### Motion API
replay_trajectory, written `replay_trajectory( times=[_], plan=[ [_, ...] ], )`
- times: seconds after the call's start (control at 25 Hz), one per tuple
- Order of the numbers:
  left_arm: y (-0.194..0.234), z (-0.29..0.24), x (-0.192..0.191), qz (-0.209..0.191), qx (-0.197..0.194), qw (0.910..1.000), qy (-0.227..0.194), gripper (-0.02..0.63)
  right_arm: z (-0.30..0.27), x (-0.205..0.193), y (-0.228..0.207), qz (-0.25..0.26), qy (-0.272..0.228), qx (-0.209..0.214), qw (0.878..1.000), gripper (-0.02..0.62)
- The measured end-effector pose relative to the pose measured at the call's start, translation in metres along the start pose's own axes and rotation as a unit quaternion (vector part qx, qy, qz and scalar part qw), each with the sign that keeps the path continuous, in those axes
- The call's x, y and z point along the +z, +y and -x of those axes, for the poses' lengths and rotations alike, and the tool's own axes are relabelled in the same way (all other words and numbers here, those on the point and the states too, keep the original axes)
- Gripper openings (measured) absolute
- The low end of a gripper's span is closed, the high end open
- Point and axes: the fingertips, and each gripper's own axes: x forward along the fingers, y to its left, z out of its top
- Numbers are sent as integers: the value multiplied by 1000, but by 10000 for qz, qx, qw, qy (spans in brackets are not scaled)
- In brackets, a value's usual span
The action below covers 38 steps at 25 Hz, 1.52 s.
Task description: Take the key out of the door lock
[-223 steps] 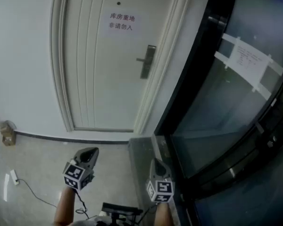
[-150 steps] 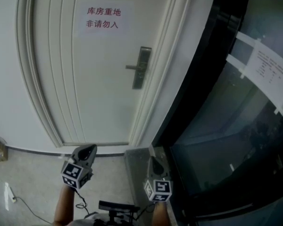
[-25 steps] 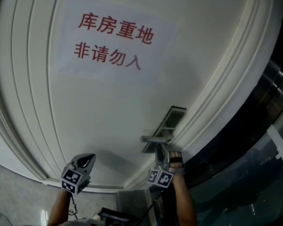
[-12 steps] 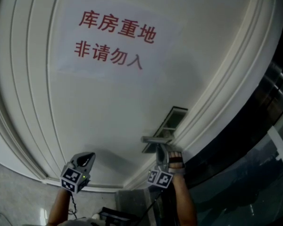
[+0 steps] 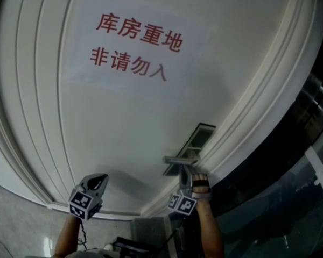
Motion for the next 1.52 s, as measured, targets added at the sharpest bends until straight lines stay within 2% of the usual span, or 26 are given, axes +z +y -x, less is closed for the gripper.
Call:
replay_trajectory(
  times=[0.72, 0.92, 1.24, 1.52],
  plan=[
    [-5, 15, 2, -16, 68, 10000, -39, 8, 1, -1, 2, 198, 173, 231, 9994, 20],
    [-8, 16, 3, -20, 74, 10000, -45, 9, 9, 1, 3, -19, 69, 296, 9995, 20],
    [-22, 18, 7, -81, -20, 9999, -75, 8, 18, -1, 2, 15, 60, 238, 9997, 20],
    [-22, 27, 9, -106, 65, 9999, -105, 9, 25, -1, 2, -47, 57, 222, 9997, 20]
  ],
)
